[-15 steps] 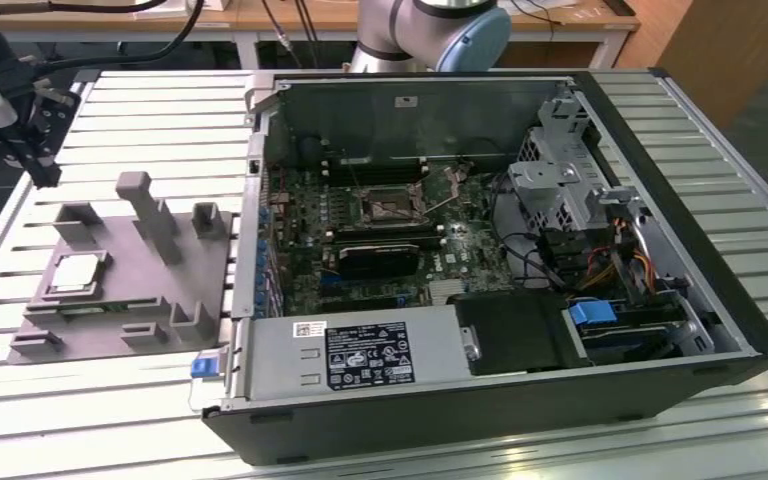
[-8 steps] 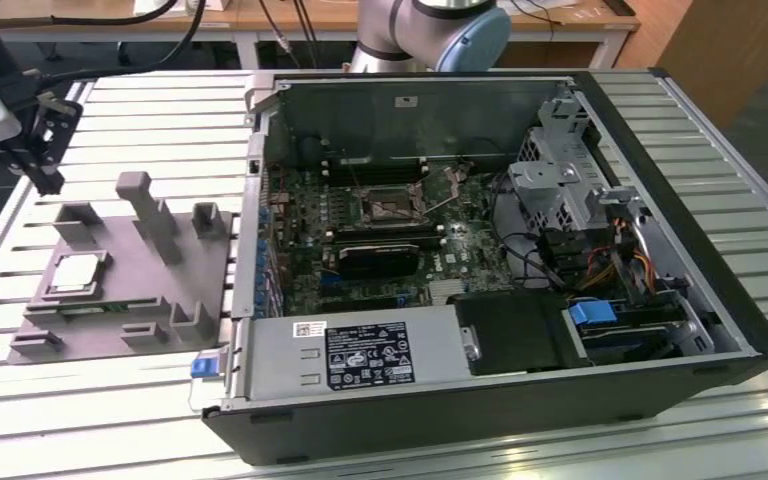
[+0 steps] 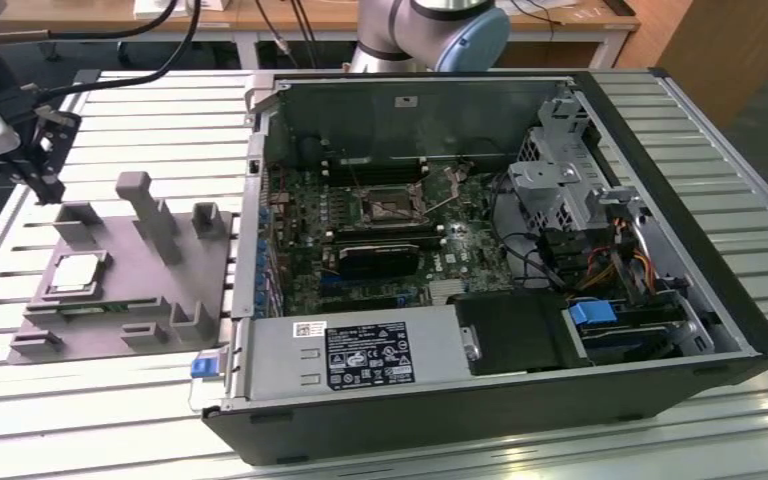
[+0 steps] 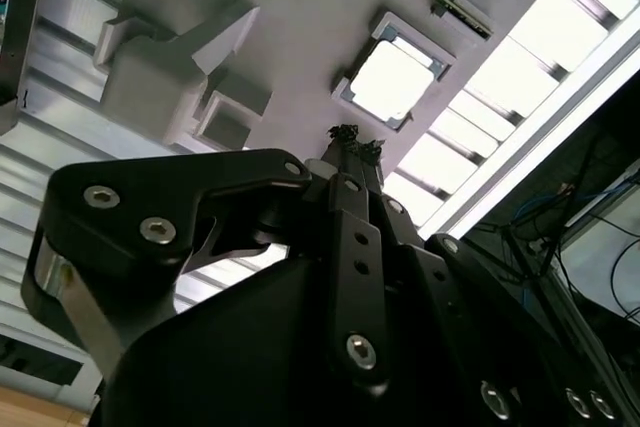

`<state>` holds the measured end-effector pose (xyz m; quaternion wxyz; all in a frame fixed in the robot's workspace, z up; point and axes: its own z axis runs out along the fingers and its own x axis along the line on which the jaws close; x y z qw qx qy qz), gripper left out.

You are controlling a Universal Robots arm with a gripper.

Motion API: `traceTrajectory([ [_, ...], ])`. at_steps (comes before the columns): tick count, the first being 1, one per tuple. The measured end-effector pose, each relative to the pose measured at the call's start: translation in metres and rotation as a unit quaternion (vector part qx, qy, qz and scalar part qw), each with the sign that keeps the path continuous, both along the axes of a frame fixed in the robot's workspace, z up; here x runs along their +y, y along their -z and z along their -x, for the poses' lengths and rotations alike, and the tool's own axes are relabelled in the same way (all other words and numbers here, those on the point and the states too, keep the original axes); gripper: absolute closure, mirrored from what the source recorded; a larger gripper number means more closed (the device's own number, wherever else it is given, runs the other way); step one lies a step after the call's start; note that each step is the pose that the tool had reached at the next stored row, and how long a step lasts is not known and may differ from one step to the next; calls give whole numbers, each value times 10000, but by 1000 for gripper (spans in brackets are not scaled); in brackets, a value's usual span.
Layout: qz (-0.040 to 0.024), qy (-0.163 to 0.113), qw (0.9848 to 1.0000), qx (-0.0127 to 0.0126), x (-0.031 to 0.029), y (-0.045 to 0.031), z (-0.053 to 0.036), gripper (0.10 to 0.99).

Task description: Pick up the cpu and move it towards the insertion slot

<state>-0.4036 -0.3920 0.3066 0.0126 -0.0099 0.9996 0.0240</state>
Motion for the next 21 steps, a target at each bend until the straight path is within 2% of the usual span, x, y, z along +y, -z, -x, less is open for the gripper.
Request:
traceTrajectory([
  [6,-1,0,10000,-35,-1,105,62,984],
  [17,0,0,10000,-57,-6,305,119,984],
  [21,-1,0,10000,-83,-10,364,134,984],
])
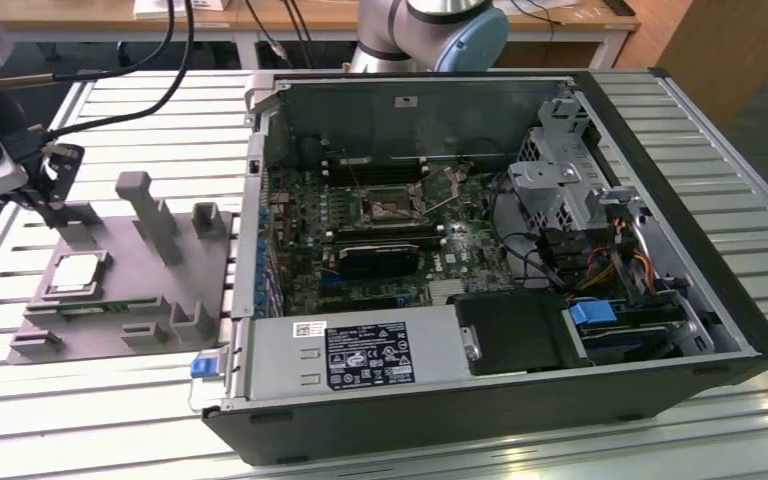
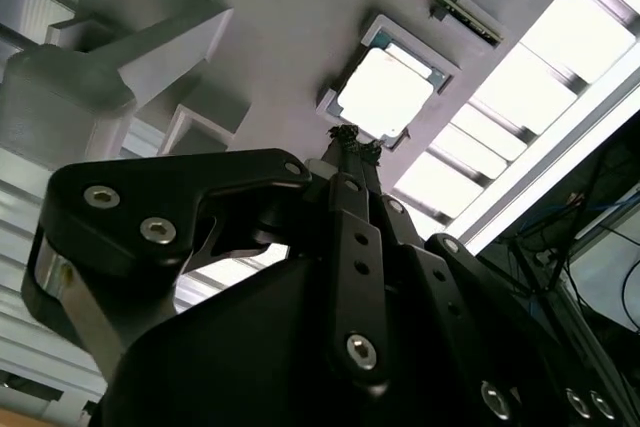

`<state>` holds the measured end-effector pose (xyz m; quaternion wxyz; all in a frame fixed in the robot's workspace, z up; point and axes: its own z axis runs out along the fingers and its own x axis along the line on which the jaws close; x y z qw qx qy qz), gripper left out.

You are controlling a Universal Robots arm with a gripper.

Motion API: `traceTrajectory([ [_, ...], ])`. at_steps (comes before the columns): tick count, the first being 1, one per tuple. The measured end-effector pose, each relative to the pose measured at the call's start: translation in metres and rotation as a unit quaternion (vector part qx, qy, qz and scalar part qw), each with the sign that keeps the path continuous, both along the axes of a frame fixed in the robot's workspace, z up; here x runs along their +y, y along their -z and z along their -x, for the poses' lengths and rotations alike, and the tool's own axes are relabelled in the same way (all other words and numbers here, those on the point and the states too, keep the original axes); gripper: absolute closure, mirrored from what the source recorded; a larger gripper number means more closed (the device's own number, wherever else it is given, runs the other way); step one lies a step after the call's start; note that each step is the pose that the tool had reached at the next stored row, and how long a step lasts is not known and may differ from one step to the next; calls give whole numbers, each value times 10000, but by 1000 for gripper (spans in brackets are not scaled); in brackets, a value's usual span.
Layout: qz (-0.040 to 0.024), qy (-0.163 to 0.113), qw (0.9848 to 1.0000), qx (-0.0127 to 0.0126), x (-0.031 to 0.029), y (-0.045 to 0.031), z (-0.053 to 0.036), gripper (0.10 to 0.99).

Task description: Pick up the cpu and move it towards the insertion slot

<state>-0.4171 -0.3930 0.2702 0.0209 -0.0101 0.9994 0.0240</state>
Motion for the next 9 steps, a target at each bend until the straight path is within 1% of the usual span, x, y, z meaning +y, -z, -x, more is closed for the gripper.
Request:
traceTrajectory([
  [3,0,0,10000,-10,-7,49,17,984],
  [9,0,0,10000,-19,-37,152,52,984],
])
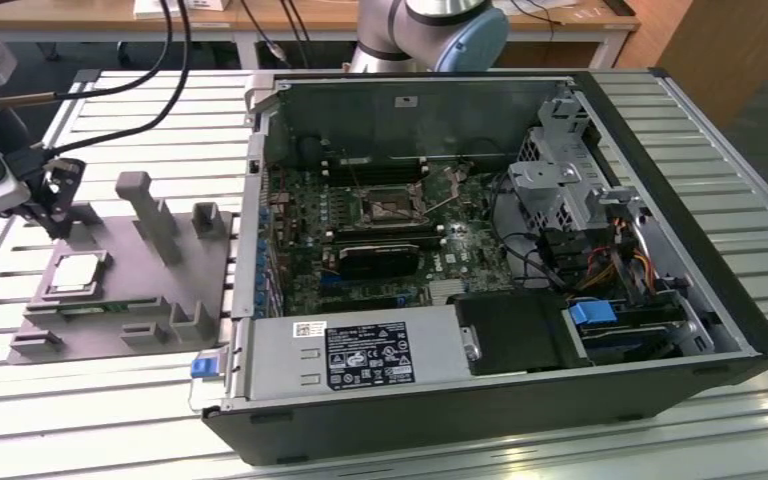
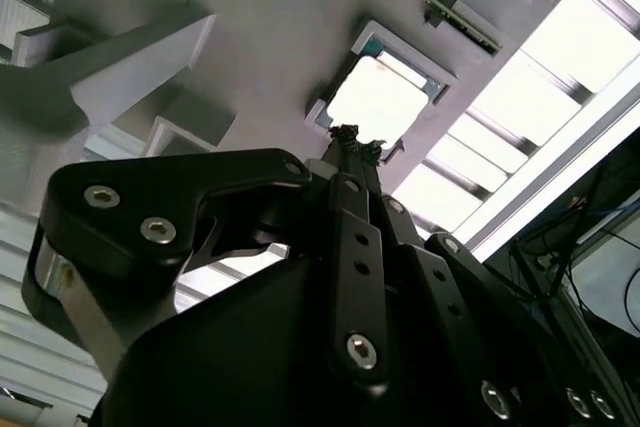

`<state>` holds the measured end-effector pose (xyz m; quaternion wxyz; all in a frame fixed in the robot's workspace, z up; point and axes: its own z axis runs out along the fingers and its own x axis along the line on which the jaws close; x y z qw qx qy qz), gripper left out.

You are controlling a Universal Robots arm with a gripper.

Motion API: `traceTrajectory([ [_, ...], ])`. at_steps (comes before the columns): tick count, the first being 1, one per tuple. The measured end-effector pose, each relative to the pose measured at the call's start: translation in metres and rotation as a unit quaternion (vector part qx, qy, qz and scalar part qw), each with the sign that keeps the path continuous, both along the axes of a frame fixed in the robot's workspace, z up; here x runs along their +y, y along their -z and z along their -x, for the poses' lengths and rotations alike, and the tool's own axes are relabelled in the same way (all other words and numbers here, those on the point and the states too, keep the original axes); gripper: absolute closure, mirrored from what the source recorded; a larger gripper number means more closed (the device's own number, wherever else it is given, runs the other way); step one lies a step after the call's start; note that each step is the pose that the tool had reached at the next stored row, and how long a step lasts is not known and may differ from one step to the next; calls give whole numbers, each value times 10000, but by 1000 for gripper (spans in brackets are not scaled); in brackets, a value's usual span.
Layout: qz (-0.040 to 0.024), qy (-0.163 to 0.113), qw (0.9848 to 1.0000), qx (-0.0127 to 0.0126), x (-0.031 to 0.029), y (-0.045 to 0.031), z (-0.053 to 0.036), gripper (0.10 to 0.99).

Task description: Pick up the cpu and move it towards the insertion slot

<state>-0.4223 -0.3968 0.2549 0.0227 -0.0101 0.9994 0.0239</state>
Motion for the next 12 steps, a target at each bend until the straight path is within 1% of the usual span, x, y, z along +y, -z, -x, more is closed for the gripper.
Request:
traceTrajectory([
  [4,-1,0,10000,-5,-35,71,15,984],
  [12,0,0,10000,-4,-59,197,48,984],
])
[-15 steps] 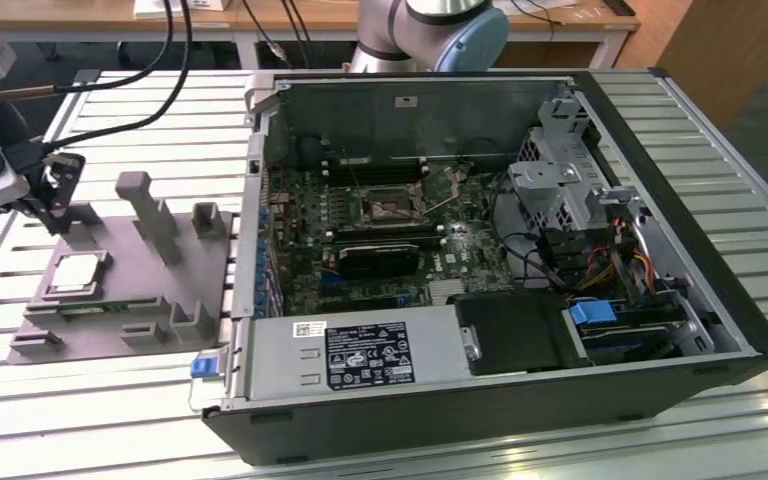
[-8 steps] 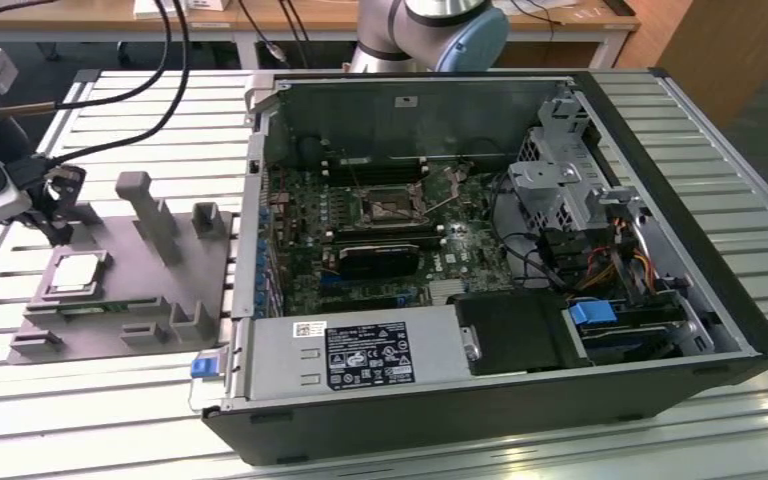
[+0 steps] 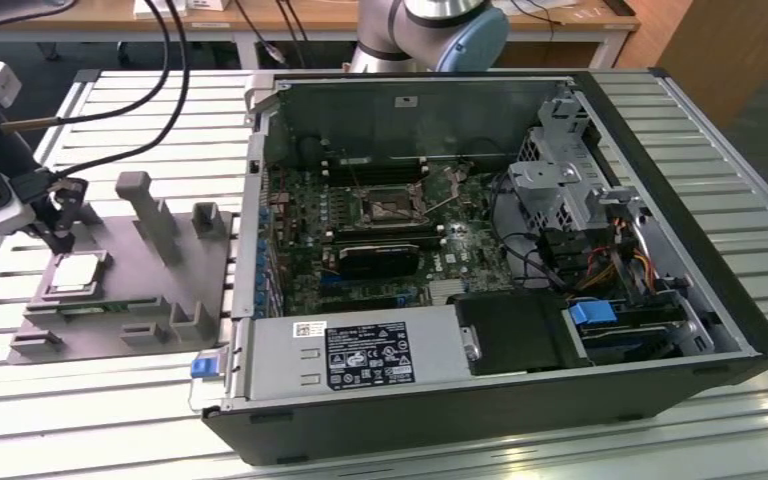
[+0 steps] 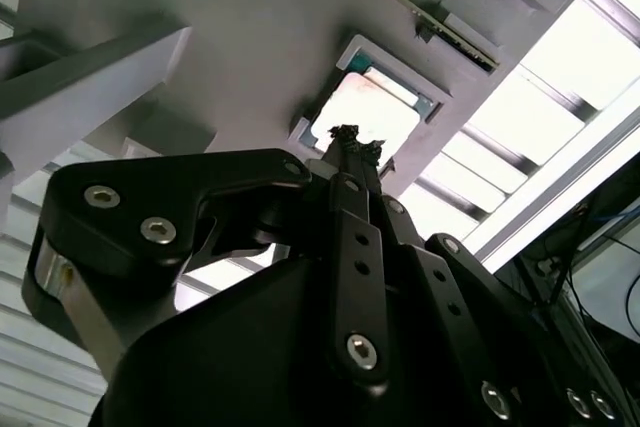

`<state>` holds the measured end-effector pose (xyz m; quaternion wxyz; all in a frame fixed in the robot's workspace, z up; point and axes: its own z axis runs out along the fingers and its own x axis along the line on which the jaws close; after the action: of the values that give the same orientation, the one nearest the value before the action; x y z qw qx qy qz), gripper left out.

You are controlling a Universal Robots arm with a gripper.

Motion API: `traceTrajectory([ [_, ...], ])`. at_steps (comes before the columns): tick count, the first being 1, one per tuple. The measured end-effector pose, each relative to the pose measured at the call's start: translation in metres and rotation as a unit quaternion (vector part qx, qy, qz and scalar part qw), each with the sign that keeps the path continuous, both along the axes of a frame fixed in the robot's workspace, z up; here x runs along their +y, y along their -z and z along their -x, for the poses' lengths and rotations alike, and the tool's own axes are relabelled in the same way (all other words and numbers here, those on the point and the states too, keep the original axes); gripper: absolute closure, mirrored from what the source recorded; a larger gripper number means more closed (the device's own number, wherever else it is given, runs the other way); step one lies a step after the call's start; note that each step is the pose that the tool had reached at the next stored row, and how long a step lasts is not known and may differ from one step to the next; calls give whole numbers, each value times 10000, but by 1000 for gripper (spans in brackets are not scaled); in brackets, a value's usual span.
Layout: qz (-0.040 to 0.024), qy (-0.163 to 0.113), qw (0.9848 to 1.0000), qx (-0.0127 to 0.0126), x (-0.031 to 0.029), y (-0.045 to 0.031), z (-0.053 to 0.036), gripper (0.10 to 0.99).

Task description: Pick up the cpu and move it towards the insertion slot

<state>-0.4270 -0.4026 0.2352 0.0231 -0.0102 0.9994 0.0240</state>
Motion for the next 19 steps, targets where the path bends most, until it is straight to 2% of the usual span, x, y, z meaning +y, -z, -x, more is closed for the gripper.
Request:
traceTrajectory([
  [19,0,0,10000,0,-47,327,105,984],
])
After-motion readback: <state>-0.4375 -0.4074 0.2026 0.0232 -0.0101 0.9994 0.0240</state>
